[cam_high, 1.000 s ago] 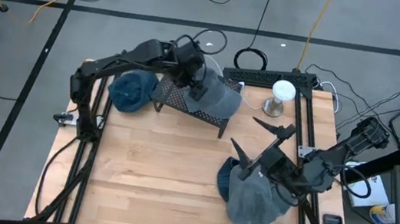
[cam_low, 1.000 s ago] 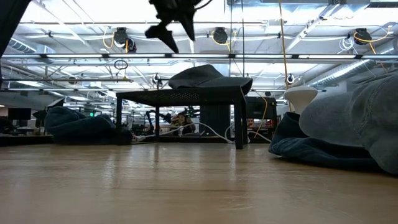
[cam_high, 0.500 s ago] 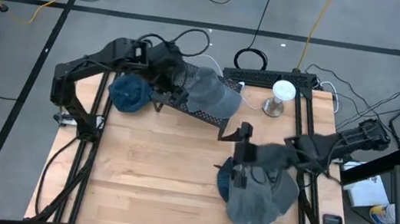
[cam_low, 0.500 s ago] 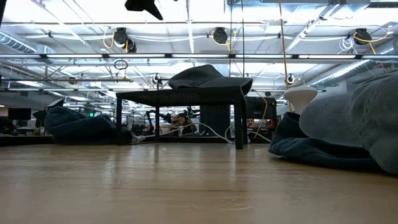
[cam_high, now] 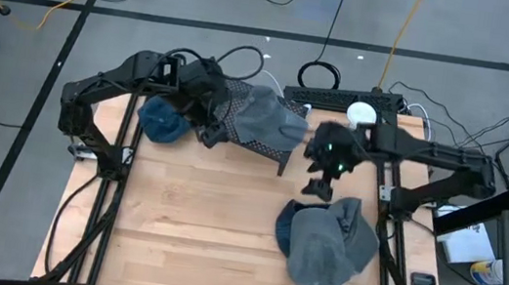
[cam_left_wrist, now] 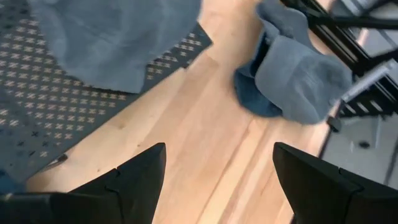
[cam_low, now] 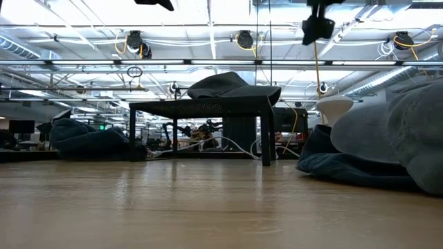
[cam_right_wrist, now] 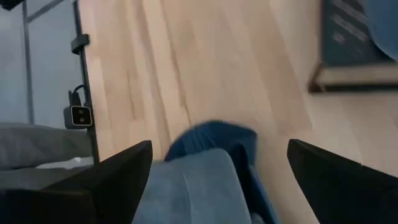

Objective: Pick & Place hat
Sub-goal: Stack the gray cap on the gray cap on the shelf

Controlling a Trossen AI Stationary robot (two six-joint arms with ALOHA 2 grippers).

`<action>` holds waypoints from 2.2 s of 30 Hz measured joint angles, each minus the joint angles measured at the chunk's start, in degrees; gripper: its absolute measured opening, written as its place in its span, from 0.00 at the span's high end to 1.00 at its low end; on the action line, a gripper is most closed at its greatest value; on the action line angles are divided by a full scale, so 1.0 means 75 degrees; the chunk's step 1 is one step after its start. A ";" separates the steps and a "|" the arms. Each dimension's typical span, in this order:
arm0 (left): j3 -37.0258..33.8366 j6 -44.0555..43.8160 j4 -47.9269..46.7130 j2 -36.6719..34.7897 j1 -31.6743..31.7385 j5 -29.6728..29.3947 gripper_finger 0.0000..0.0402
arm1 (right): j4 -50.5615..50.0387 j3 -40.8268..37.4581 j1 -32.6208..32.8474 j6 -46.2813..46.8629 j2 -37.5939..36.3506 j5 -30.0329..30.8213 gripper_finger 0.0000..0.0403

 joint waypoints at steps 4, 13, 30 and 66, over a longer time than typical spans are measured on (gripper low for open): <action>0.0000 0.0367 0.0020 0.0008 0.0002 0.0266 0.26 | -0.0333 0.0000 -0.0946 -0.0405 0.0000 -0.0573 0.09; 0.0000 0.1048 -0.0311 0.0007 0.0003 0.0329 0.26 | -0.0410 -0.0214 -0.2197 -0.0984 0.0050 -0.1360 0.09; 0.0000 0.0990 -0.0454 0.0007 0.0003 0.0350 0.26 | 0.1208 -0.3293 -0.1058 -0.1101 0.0061 -0.2662 0.09; 0.0000 0.0361 -0.0364 0.0007 0.0023 0.0094 0.26 | 0.3881 -0.4913 0.0907 0.1515 -0.0148 -0.4921 0.98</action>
